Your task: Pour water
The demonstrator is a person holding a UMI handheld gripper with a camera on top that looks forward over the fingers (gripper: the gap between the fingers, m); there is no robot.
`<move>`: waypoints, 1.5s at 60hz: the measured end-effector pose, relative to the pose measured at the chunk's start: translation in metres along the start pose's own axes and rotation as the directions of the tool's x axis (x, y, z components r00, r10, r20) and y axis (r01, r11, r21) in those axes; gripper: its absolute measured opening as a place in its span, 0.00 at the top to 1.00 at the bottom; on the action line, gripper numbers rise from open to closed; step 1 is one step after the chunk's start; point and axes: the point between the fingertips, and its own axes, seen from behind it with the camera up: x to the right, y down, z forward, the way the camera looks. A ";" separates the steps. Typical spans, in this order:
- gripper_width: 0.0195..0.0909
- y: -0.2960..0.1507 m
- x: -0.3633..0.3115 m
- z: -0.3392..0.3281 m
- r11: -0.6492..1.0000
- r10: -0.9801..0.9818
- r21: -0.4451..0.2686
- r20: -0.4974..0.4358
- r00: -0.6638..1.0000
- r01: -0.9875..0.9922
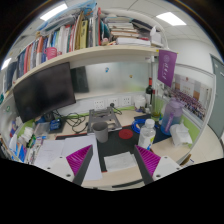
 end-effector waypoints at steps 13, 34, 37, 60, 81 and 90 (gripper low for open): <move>0.08 0.022 0.073 0.048 1.000 0.003 0.022 -0.071 0.997 -0.002; 0.08 0.032 0.147 0.162 0.986 -0.134 0.097 0.000 0.991 0.133; 0.08 0.032 0.149 0.177 0.986 -0.134 0.098 0.015 0.991 0.132; 0.53 0.017 0.136 0.220 0.967 -0.172 0.219 0.171 0.970 0.133; 0.69 0.010 0.140 0.219 0.926 -0.273 0.294 0.085 0.958 0.237; 0.71 0.004 0.139 0.222 0.929 -0.312 0.220 0.029 0.950 0.298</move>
